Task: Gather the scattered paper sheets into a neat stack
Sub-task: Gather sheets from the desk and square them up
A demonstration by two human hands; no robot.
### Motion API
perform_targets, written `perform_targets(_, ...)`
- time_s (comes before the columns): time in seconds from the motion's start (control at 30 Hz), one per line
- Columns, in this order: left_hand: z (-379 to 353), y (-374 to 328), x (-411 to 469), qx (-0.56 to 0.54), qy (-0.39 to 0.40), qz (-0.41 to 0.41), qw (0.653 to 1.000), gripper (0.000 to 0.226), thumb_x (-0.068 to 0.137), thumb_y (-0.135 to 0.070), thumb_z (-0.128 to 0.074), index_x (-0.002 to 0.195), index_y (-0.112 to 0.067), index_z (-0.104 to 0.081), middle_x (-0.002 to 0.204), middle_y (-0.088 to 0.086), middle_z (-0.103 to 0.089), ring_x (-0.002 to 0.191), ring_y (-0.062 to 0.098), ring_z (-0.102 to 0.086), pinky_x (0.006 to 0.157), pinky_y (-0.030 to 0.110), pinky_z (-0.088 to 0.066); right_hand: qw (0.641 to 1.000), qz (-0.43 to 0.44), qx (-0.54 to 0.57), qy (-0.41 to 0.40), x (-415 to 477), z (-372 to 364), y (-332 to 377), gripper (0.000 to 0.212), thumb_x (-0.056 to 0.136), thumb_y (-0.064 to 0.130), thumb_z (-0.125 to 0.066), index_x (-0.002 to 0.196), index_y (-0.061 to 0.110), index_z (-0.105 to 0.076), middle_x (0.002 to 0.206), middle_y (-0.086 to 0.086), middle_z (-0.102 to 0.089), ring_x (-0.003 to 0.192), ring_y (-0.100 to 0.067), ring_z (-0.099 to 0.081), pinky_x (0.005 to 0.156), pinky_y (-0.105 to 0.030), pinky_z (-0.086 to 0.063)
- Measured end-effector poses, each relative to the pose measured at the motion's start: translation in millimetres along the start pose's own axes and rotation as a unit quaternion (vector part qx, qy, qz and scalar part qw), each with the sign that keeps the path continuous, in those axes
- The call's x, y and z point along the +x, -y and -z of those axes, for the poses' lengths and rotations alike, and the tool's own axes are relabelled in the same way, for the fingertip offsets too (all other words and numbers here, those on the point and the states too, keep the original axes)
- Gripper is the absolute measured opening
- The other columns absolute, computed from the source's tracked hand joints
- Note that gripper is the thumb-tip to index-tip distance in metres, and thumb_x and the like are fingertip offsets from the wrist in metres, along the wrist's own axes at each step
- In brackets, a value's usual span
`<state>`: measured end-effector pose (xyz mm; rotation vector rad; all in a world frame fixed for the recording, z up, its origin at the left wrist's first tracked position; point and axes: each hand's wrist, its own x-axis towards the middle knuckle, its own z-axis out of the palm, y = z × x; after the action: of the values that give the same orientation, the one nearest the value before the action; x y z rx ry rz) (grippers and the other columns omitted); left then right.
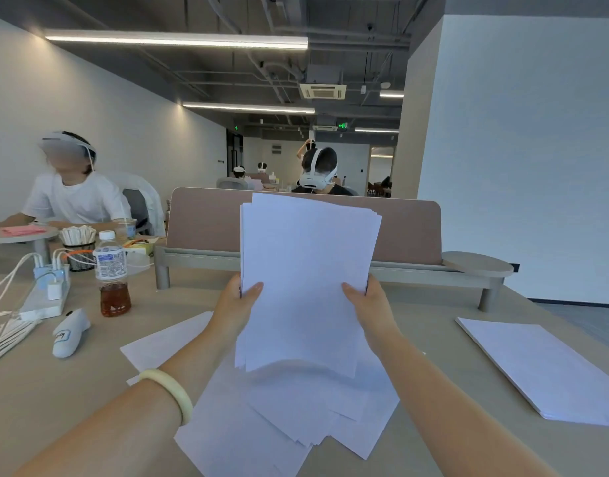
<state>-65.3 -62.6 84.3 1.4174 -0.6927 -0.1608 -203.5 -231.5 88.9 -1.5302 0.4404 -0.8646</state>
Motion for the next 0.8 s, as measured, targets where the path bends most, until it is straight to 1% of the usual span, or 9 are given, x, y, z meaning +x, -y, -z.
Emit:
perform_targets(0.07,1,2,1,-0.008,0.010,0.002,1.000,0.022,0.095,-0.014,-0.052,0.116,-0.018,-0.049,0.107,-0.004,-0.059,0.101,0.016,-0.057,0.074,0.020,-0.045,1.000,0.013,-0.002,0.012,-1,1,0,0.026,0.090,0.012,-0.059,0.116,0.017,-0.055,0.112,0.000,-0.067,0.102,-0.018,-0.064,0.082,-0.030,-0.053)
perform_targets(0.17,3,16,-3,-0.010,0.019,0.033,0.999,0.033,0.094,-0.014,-0.054,0.124,-0.020,-0.042,0.113,-0.004,-0.056,0.108,0.017,-0.054,0.084,0.026,-0.043,0.999,0.011,-0.029,0.032,-6,0,-13,0.028,0.086,0.007,-0.063,0.113,0.017,-0.059,0.105,0.002,-0.069,0.098,-0.015,-0.066,0.071,-0.019,-0.050)
perform_targets(0.33,1,38,-3,0.017,0.007,0.084,0.996,0.038,0.098,-0.017,-0.046,0.135,-0.016,-0.039,0.128,0.000,-0.053,0.118,0.022,-0.051,0.098,0.036,-0.040,0.996,-0.052,-0.077,-0.005,-5,-12,-36,0.028,0.089,0.014,-0.052,0.117,0.012,-0.051,0.117,-0.018,-0.059,0.111,-0.036,-0.057,0.079,-0.035,-0.049)
perform_targets(0.4,-1,38,1,0.029,0.000,0.089,0.996,0.036,0.098,-0.016,-0.043,0.134,-0.016,-0.041,0.131,0.002,-0.054,0.122,0.024,-0.051,0.106,0.042,-0.039,0.996,-0.055,-0.073,-0.022,-2,-15,-33,0.023,0.091,0.015,-0.046,0.113,0.014,-0.051,0.117,-0.018,-0.058,0.106,-0.038,-0.058,0.076,-0.035,-0.048)
perform_targets(0.5,-1,31,8,0.030,-0.007,0.090,0.995,0.032,0.098,-0.018,-0.044,0.130,-0.017,-0.043,0.125,-0.001,-0.053,0.118,0.022,-0.050,0.104,0.040,-0.038,0.998,-0.039,-0.047,-0.035,1,-13,-20,0.016,0.094,0.015,-0.048,0.110,0.014,-0.046,0.102,-0.004,-0.058,0.086,-0.021,-0.054,0.067,-0.029,-0.043)
perform_targets(0.57,0,30,9,0.025,-0.008,0.095,0.995,0.025,0.096,-0.018,-0.046,0.121,-0.019,-0.044,0.121,0.002,-0.054,0.110,0.023,-0.053,0.098,0.040,-0.041,0.998,-0.034,-0.030,-0.037,0,-11,-16,0.021,0.092,0.013,-0.054,0.109,0.014,-0.041,0.093,0.003,-0.053,0.083,-0.017,-0.051,0.063,-0.025,-0.041)
perform_targets(0.63,1,36,5,0.015,-0.013,0.123,0.992,0.024,0.094,-0.017,-0.050,0.117,-0.019,-0.043,0.118,0.008,-0.056,0.107,0.027,-0.055,0.095,0.043,-0.044,0.998,-0.035,-0.035,-0.043,-4,-11,-22,0.030,0.088,0.010,-0.058,0.112,0.014,-0.040,0.096,0.005,-0.055,0.088,-0.019,-0.056,0.065,-0.025,-0.043)
perform_targets(0.7,0,48,1,0.024,-0.004,0.149,0.989,0.025,0.094,-0.018,-0.049,0.119,-0.018,-0.046,0.122,0.013,-0.058,0.108,0.028,-0.056,0.096,0.044,-0.044,0.997,-0.032,-0.059,-0.045,-10,-14,-35,0.030,0.086,0.007,-0.057,0.113,0.013,-0.045,0.098,0.002,-0.060,0.090,-0.021,-0.059,0.064,-0.023,-0.044)
perform_targets(0.8,-4,58,2,0.038,0.006,0.161,0.986,0.034,0.095,-0.020,-0.044,0.129,-0.018,-0.048,0.127,0.007,-0.059,0.114,0.024,-0.056,0.102,0.042,-0.043,0.994,-0.037,-0.091,-0.051,-14,-17,-41,0.020,0.091,0.006,-0.046,0.111,0.013,-0.047,0.085,0.005,-0.054,0.071,-0.011,-0.049,0.056,-0.021,-0.038)
